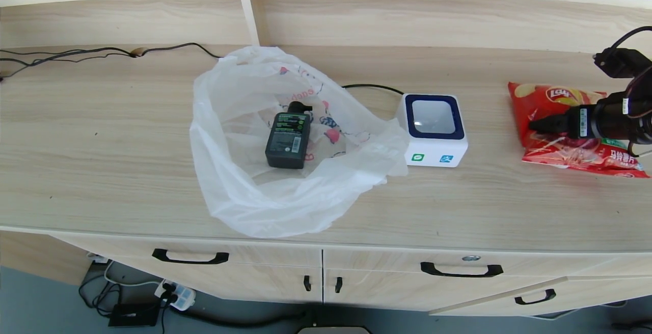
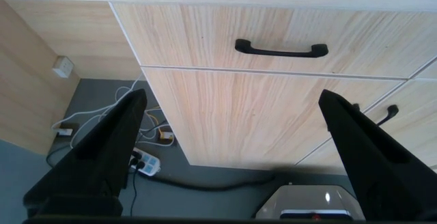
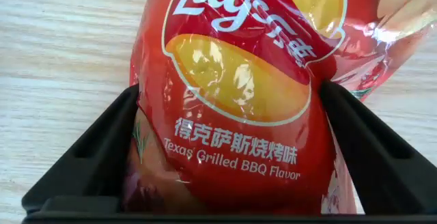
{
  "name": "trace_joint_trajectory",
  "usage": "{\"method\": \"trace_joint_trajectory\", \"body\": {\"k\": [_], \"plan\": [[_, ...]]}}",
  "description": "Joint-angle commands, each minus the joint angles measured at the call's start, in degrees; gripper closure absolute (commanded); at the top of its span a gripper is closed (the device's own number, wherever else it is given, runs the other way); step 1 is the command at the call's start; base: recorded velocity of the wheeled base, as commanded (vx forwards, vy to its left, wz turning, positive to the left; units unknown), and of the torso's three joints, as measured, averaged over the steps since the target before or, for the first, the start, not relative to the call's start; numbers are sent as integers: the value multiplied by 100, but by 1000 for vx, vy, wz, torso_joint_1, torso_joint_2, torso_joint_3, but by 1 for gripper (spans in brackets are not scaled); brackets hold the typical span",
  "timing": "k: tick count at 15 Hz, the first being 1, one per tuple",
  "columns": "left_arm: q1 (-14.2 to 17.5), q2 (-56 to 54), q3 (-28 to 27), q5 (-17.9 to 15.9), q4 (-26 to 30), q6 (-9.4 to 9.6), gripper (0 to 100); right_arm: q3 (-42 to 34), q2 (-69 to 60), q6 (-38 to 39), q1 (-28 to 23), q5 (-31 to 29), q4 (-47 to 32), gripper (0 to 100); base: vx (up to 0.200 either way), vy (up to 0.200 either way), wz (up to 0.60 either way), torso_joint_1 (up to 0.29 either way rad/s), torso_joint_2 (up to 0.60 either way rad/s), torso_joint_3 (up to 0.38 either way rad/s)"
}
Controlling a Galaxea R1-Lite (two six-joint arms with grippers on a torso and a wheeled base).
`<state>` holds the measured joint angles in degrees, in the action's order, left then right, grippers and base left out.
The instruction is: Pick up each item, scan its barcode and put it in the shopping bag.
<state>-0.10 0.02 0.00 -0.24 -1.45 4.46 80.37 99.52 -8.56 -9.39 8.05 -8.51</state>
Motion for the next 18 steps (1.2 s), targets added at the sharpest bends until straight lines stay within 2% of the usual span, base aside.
{"method": "trace_joint_trajectory", "body": {"k": [1, 6, 18], "plan": [[1, -2, 0, -2, -4, 2, 0, -259, -56, 30, -2, 13, 69, 100, 0, 0, 0, 0, 0, 0], [1, -2, 0, -2, -4, 2, 0, -988, -627, 135, 227, -14, 622, 100, 0, 0, 0, 0, 0, 0], [1, -2, 0, -2, -13, -16, 0, -1138, -961, 179, 218, -5, 877, 100, 0, 0, 0, 0, 0, 0]]}}
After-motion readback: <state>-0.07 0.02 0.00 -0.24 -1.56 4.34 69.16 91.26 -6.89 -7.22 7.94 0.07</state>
